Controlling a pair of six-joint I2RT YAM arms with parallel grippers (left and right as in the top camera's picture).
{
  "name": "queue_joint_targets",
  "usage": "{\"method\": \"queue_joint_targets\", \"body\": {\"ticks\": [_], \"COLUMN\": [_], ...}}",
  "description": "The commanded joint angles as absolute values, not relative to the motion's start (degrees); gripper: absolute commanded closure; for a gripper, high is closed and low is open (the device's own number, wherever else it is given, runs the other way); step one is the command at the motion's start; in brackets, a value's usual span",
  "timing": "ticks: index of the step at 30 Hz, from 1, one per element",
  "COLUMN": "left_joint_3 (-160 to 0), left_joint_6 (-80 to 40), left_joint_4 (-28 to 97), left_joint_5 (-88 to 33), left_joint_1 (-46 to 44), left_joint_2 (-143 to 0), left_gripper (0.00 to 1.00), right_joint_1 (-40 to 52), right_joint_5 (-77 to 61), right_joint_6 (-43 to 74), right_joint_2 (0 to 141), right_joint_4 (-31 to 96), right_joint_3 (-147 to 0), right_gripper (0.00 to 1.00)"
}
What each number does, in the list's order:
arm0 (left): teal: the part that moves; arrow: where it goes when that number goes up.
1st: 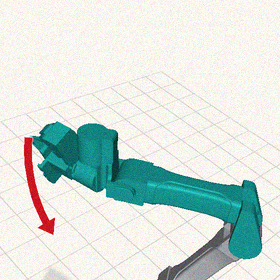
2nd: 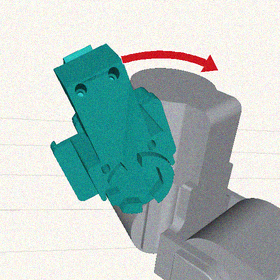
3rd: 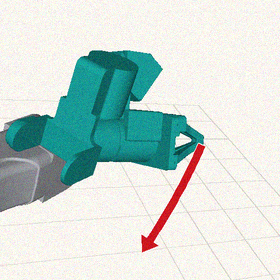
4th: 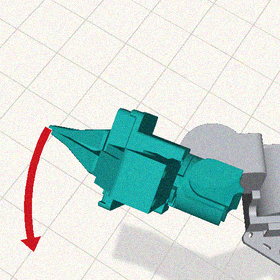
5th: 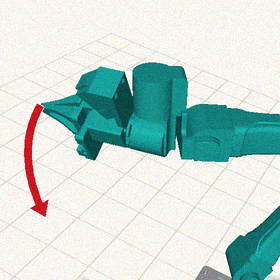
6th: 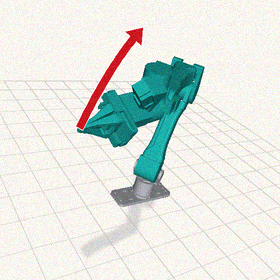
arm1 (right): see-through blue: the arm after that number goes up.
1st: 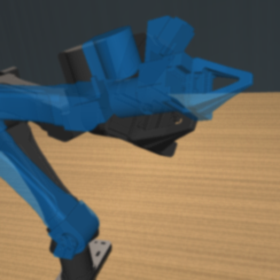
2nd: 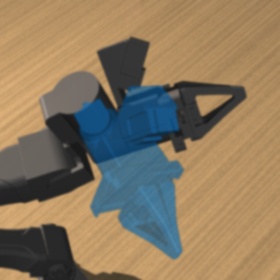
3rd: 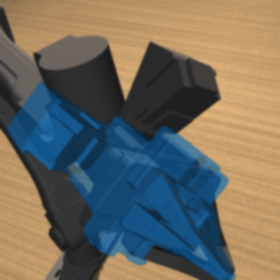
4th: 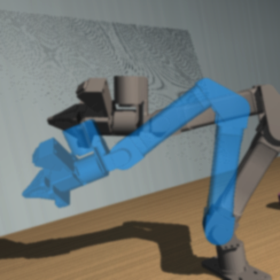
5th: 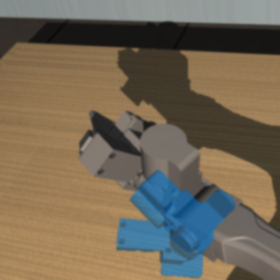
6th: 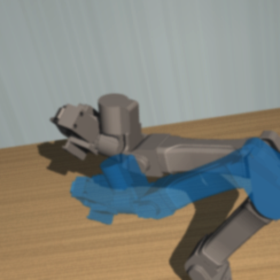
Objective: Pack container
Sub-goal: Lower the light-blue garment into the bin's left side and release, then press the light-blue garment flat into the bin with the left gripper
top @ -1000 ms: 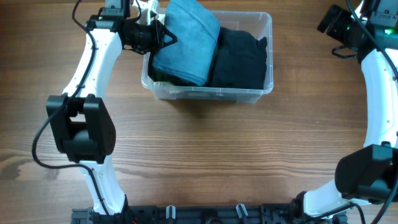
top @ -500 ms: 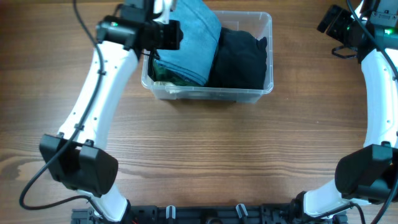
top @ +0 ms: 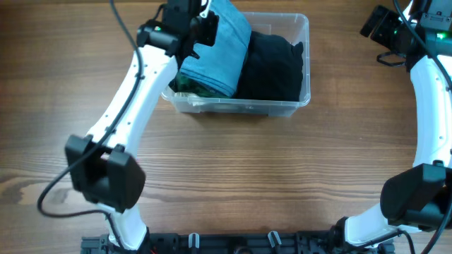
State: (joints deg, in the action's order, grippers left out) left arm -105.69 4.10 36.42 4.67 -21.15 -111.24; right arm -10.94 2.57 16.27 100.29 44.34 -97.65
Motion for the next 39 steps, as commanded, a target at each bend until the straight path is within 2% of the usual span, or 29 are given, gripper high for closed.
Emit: {"method": "queue_joint_targets", "body": {"ticks": [1, 8, 14, 22, 32, 39], "left_joint_3": [-106.0, -106.0, -106.0, -106.0, -106.0, -104.9], "left_joint_6": [11.3, 13.3, 12.9, 7.0, 0.9, -4.1], "left_joint_4": [36.3, 37.7, 44.0, 48.9, 52.4, 54.0], "left_joint_5": [6.2, 10.3, 13.1, 13.2, 13.1, 11.7], "left_joint_1": [-22.2, -22.3, -21.9, -21.6, -21.1, -17.3], "left_joint_2": [-115.8, -118.5, -121.6, -131.9, -133.3, -135.8], "left_gripper": [0.78, 0.81, 0.85, 0.9, 0.92, 0.93], "right_joint_1": [-10.8, -10.8, -10.8, -10.8, -10.8, -10.8], "right_joint_5": [2.3, 2.3, 2.3, 2.3, 2.3, 2.3], "right_joint_6": [16.7, 16.7, 16.7, 16.7, 16.7, 16.7], "right_joint_2": [101.1, 101.1, 101.1, 101.1, 101.1, 101.1], "right_joint_4": [44.2, 44.2, 44.2, 44.2, 44.2, 44.2], "right_joint_3": [-97.1, -97.1, -97.1, -97.1, -97.1, -97.1], "right_gripper": [0.0, 0.0, 0.0, 0.0, 0.0, 0.0]}}
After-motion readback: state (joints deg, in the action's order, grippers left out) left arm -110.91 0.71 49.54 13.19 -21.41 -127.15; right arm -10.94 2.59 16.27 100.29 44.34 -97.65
